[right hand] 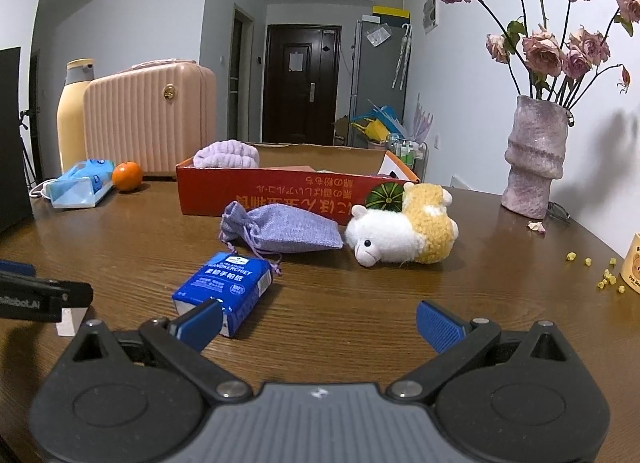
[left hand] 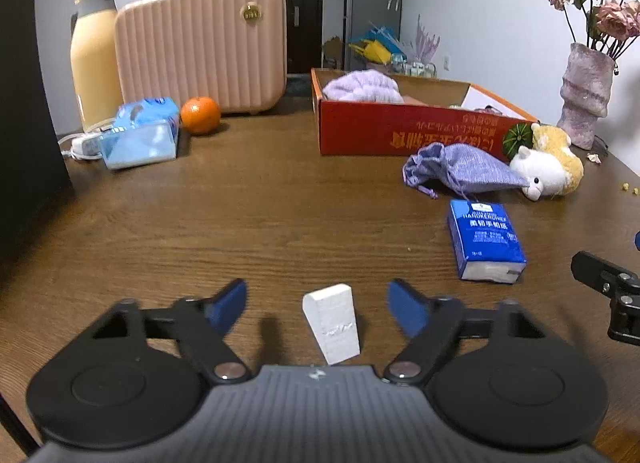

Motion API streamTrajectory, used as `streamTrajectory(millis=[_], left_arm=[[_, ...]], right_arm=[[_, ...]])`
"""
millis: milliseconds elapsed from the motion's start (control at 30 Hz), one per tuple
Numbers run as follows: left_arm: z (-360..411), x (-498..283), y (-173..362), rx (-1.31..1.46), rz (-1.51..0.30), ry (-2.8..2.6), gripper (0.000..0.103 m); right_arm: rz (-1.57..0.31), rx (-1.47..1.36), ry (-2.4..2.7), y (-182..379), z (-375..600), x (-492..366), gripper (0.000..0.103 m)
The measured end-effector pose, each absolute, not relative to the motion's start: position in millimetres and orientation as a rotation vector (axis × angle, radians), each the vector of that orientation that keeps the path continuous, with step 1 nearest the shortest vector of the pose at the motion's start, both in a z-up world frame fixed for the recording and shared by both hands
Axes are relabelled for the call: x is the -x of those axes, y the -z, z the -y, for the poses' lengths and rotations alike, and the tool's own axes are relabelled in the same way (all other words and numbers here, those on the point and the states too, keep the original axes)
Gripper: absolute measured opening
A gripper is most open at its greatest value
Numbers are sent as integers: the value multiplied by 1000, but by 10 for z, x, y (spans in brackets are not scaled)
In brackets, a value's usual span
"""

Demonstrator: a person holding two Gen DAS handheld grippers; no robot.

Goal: Organize soft objects
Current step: 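Grasp the small white block with the left gripper, then grasp the blue handkerchief pack with the right gripper while the left holds the white block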

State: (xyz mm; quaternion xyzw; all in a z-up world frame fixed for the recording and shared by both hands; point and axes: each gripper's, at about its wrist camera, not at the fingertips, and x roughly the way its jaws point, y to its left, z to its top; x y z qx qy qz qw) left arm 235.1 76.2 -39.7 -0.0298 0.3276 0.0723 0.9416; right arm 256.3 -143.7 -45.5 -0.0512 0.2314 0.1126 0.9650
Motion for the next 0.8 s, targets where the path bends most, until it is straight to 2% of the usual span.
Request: streamTrajectory(millis=[167,267,433,800], left_arm=[[-762,-2380,428,70,-691,-120,40],[-752,-2391,438,70,-700,-103,25],[-760,-2396,441,75,-700,-100,21],[-797,-2442,367,67,-641,-89,20]], right_arm=[[-472,105,-228,465,1433,-2568,103],[-472,106,-228,466,1431,-2568,103],[-473,106,-228,467,1431,-2569,103],[-484,95,-241,507,1419,-2584,103]])
